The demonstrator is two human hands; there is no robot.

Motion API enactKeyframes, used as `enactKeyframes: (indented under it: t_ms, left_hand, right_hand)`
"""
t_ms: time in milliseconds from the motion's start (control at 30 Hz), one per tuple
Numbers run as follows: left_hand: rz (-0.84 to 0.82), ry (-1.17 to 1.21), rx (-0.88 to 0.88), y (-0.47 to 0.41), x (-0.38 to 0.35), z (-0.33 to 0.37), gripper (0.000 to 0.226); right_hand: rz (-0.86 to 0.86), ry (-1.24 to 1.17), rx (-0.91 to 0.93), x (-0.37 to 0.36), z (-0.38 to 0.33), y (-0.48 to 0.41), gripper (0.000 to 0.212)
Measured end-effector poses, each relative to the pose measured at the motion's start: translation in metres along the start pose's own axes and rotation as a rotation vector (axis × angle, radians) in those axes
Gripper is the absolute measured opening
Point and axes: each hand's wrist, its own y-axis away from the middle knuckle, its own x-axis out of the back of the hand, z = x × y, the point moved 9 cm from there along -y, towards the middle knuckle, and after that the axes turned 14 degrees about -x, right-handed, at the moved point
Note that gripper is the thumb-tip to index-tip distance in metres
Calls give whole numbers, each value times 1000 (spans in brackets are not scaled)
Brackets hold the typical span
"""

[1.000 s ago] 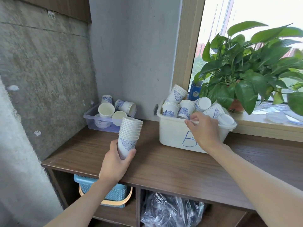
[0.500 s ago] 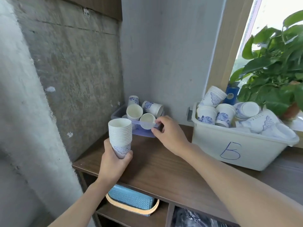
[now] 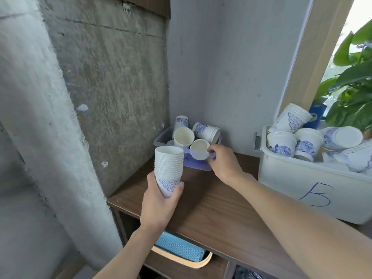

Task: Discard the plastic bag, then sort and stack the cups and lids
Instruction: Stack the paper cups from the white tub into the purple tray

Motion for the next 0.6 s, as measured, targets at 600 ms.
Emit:
enactKeyframes:
  t_ms: [600]
  left_hand:
    - [-41,-77,-25,6,1,9,53]
  right_hand:
    - [69,62,87,39,-5,26,47]
